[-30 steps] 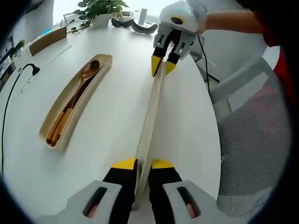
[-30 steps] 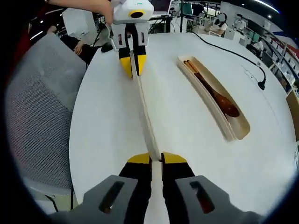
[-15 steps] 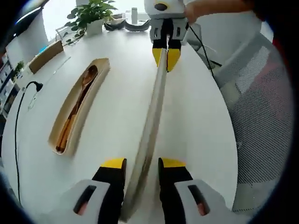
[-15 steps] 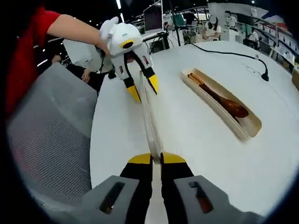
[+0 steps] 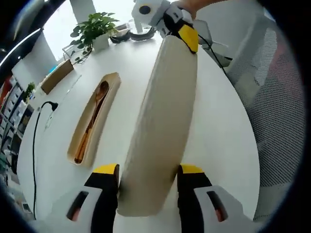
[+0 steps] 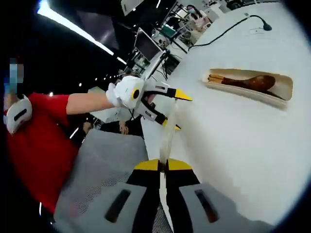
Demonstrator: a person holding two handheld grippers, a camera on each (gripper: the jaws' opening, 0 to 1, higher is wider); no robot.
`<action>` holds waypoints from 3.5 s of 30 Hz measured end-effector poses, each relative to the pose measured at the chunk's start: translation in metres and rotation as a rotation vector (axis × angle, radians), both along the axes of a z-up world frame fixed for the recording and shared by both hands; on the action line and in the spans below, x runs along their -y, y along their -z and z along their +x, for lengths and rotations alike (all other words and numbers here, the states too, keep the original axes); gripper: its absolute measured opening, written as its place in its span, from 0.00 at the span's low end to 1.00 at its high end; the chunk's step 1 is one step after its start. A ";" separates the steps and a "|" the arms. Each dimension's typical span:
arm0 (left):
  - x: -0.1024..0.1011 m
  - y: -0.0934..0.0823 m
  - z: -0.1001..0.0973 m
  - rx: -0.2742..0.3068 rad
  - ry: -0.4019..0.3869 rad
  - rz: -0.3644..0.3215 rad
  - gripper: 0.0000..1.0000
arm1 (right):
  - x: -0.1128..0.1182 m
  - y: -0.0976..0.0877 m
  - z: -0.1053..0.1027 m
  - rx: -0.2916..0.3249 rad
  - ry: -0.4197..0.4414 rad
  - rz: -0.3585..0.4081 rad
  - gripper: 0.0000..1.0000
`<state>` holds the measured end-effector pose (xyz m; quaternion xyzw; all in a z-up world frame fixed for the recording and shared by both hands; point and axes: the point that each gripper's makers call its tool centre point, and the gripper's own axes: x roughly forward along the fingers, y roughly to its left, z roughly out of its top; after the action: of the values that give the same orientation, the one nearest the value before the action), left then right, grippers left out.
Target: Arrange the utensils inside the cutlery case until each visible utensil rests in its matching compartment.
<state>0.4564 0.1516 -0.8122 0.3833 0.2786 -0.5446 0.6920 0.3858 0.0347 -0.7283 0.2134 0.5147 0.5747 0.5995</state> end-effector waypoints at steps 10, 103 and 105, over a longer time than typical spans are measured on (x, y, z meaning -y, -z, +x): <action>-0.001 0.003 -0.004 0.019 0.037 0.029 0.44 | 0.006 0.003 0.011 -0.088 0.107 -0.032 0.00; 0.044 -0.018 0.122 -0.293 0.104 0.301 0.41 | 0.084 0.027 0.190 -0.106 0.588 -0.525 0.08; 0.043 -0.014 0.124 -0.295 0.108 0.308 0.41 | 0.082 0.029 0.187 -0.085 0.582 -0.522 0.08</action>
<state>0.5801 0.1085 -0.7981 0.4150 0.4356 -0.5820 0.5471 0.5729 -0.0471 -0.7570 0.2142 0.5859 0.2210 0.7497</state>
